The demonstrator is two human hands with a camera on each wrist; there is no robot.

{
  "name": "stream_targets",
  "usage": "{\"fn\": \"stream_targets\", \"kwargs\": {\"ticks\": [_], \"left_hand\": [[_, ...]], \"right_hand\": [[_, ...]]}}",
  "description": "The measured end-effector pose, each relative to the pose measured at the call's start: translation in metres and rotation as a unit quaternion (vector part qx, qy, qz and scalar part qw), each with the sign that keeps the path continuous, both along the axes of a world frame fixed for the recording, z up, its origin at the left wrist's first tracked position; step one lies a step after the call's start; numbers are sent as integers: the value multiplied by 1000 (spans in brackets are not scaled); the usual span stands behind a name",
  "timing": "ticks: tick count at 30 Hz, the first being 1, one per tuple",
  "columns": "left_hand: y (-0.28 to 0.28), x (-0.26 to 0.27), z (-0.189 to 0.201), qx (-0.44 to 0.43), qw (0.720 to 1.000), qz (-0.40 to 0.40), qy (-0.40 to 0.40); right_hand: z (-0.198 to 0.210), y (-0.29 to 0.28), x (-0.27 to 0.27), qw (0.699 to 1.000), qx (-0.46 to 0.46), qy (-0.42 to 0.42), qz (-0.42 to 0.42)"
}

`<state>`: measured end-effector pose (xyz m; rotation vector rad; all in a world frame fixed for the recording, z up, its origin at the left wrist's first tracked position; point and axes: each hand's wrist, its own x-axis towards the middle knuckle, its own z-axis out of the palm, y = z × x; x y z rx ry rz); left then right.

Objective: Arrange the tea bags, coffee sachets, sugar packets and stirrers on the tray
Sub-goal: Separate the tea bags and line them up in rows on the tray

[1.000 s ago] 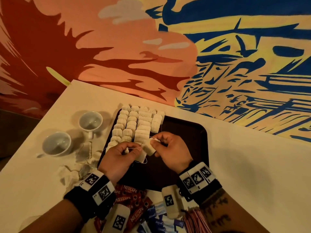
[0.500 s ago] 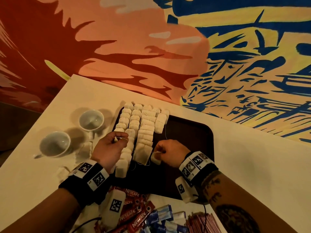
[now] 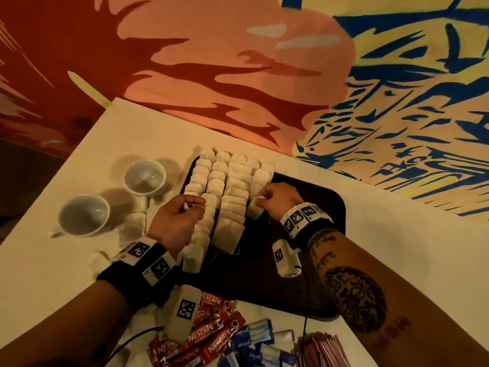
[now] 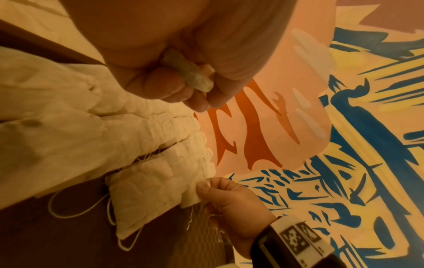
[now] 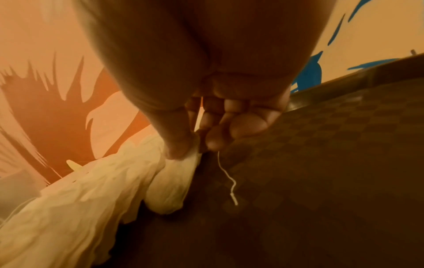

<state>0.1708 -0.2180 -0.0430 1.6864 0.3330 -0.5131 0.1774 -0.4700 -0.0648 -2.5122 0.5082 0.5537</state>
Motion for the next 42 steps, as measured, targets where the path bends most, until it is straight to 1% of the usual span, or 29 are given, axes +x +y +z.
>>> {"fn": "stream_targets", "kwargs": {"ticks": [8, 12, 15, 17, 19, 21, 23, 26, 28, 30, 31, 34, 36, 38, 42], "left_hand": [[-6, -1, 7, -27, 998, -10, 54], [-10, -5, 14, -37, 995, -8, 89], [-13, -3, 18, -45, 990, -8, 131], [-14, -2, 20, -63, 987, -14, 148], [-13, -8, 21, -96, 988, -37, 117], [-13, -14, 19, -89, 991, -73, 66], [-13, -17, 15, -70, 992, -105, 29], [-18, -21, 21, -15, 988, -154, -18], [-20, -27, 30, 16, 981, -186, -45], [-23, -34, 39, 58, 969, -230, -73], [-24, -37, 43, 64, 965, -242, -84], [-22, -46, 43, 72, 961, -247, -106], [-20, -53, 40, 59, 965, -232, -107], [-20, -59, 42, 37, 971, -217, -90], [-16, -66, 42, 31, 968, -230, -96]], "right_hand": [[0, 2, 18, 1000, -23, -3, 0], [0, 4, 21, 999, -50, -8, 9], [2, 3, 22, 999, -37, -15, -18], [8, 4, 18, 998, -43, -41, -34], [18, 8, 9, 993, -49, -98, -51], [30, 19, -5, 988, -9, -143, -65], [41, 36, -24, 984, 62, -157, -62], [47, 60, -53, 974, 170, -142, -39], [44, 71, -71, 969, 194, -152, -37], [39, 75, -85, 960, 193, -192, -58], [41, 76, -90, 955, 196, -210, -74], [46, 75, -105, 936, 229, -232, -130], [51, 76, -112, 926, 247, -241, -152], [55, 77, -117, 923, 257, -241, -157], [64, 79, -125, 920, 275, -243, -140]]}}
